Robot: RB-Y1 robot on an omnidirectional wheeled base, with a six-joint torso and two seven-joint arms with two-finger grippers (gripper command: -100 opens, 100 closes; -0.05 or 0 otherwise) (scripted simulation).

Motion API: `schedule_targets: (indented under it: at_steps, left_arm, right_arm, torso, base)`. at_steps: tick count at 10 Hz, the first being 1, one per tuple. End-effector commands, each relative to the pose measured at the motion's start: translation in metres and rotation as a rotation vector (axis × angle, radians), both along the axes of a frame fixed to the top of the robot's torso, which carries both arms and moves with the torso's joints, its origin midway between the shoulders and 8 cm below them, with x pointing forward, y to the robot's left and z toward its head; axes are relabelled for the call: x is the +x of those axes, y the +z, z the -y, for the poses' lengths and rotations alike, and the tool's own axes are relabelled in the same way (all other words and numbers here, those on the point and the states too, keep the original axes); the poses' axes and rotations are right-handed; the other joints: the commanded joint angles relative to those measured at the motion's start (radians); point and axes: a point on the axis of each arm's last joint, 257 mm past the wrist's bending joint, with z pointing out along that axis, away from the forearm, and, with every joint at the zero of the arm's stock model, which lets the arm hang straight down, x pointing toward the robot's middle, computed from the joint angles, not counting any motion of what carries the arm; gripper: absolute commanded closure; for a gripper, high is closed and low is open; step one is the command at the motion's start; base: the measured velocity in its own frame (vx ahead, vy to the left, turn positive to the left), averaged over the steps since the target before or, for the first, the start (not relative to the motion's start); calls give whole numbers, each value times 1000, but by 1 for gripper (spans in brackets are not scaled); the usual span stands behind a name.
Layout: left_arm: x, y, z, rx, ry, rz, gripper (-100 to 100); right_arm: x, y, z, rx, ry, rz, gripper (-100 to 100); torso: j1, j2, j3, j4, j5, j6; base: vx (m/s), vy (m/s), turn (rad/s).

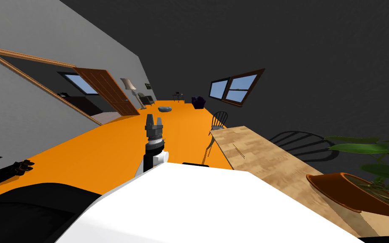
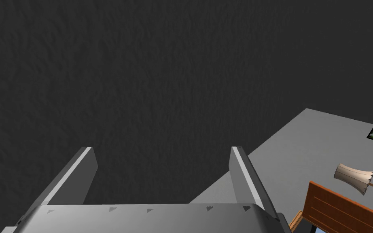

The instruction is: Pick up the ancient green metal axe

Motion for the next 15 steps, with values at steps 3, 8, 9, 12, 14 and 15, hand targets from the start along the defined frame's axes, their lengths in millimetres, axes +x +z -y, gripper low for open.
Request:
schedule_targets:
  at_steps: [3, 8, 9, 12, 14, 15]
  left_arm:
    - [0, 0, 0, 0, 0, 0, 0]
    - [0, 0, 0, 0, 0, 0, 0]
    - [0, 0, 0, 0, 0, 0, 0]
    - [0, 0, 0, 0, 0, 0, 0]
    - [0, 0, 0, 0, 0, 0, 0]
    - [0, 0, 0, 0, 0, 0, 0]
  right_arm:
    - [11, 0, 13, -37, 9, -15, -100]
    - [13, -13, 1, -42, 30, -13, -100]
    - [14, -17, -2, -44, 35, -13, -100]
    - [14, -13, 0, -43, 32, -13, 100]
    - [14, -13, 0, -43, 32, -12, 100]
    - [14, -13, 0, -43, 32, -12, 100]
  torso:
    - [-2, -3, -2, -1, -1, 0]
    - [14, -4, -2, -1, 3, 1]
    - [14, -4, -2, -1, 3, 1]
    - [17, -2, -1, -1, 4, 1]
    - [14, -2, -1, 0, 1, 0]
    - [14, -2, -1, 0, 1, 0]
  base:
    - [31, -267, 126]
    - [28, -60, -33]
    - [39, -44, -41]
    - [6, -7, -6]
    - [0, 0, 0]
    - [0, 0, 0]
